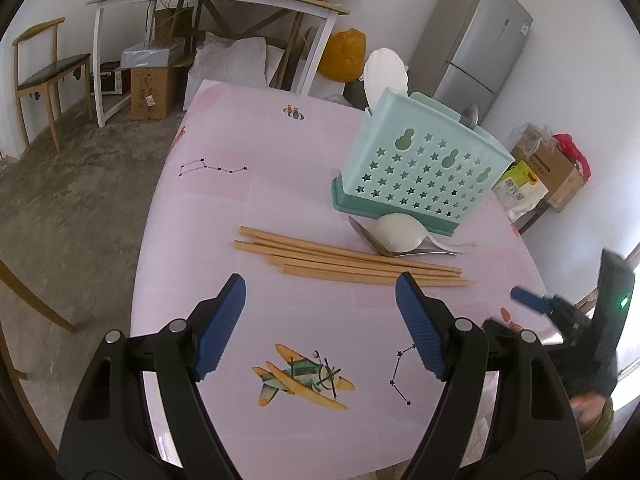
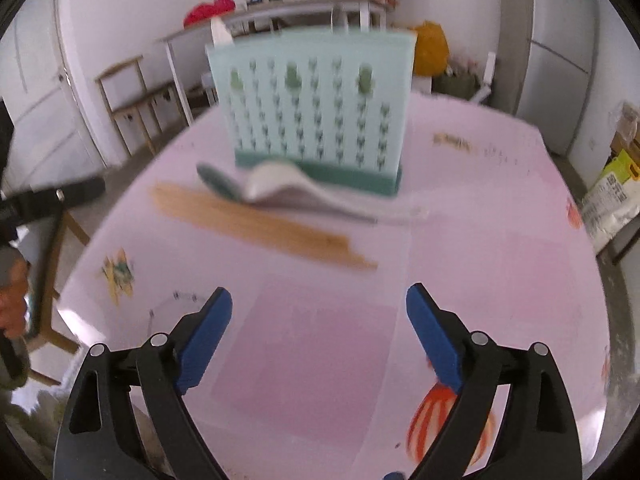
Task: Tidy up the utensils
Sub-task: 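Move the left gripper toward the white ceramic spoon at the holder base, then close the left gripper on the white ceramic spoon handle and lift it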
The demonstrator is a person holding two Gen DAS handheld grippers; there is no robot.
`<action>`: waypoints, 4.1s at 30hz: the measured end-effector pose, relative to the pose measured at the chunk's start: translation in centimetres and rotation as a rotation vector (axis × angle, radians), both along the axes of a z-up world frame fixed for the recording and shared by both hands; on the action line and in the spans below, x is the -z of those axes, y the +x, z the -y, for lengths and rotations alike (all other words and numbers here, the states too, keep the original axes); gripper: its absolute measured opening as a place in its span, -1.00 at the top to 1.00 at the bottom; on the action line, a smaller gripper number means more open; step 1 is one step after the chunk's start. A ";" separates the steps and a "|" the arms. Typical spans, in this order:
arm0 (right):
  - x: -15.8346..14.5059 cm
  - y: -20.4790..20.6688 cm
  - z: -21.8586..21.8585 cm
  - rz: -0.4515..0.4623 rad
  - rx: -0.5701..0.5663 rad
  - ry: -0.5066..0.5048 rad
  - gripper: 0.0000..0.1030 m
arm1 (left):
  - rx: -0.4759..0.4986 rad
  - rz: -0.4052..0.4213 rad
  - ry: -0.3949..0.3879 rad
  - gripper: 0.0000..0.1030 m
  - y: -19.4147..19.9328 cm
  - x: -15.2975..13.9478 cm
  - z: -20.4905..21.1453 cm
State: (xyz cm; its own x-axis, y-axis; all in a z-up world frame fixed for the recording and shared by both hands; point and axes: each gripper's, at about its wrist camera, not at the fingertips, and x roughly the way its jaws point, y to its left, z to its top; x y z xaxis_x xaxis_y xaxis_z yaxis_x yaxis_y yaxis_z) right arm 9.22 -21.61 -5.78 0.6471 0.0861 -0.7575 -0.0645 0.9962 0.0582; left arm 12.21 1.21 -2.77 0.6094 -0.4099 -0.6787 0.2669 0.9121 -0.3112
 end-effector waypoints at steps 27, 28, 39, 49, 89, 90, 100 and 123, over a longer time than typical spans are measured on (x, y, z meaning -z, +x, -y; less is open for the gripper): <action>3.3 1.1 -0.1 -0.083 0.033 -0.038 -0.88 | 0.017 0.001 0.022 -0.43 0.5 0.4 1.8; 3.3 1.1 -0.1 -0.085 0.037 -0.038 -0.88 | 0.018 0.005 0.023 -0.43 0.4 0.3 1.9; 3.5 0.8 0.1 -0.048 0.047 -0.036 -0.88 | 0.055 0.070 0.032 -0.43 1.1 -0.8 3.4; 3.6 0.4 0.1 -0.026 0.052 -0.034 -0.88 | 0.257 0.169 0.122 -0.43 3.6 -1.9 8.5; 3.6 0.9 -0.1 -0.008 0.065 -0.033 -0.88 | 0.404 0.134 0.223 0.70 9.8 1.5 11.9; 3.6 0.9 -0.1 -0.008 0.065 -0.033 -0.88 | 0.400 0.133 0.220 0.70 10.0 1.6 11.7; 3.5 1.0 -0.1 -0.008 0.067 -0.034 -0.88 | 0.421 0.105 0.233 0.51 9.3 2.2 10.1; 3.4 1.0 -0.2 0.008 0.074 -0.033 -0.88 | 0.301 -0.033 0.066 0.94 9.9 2.2 8.6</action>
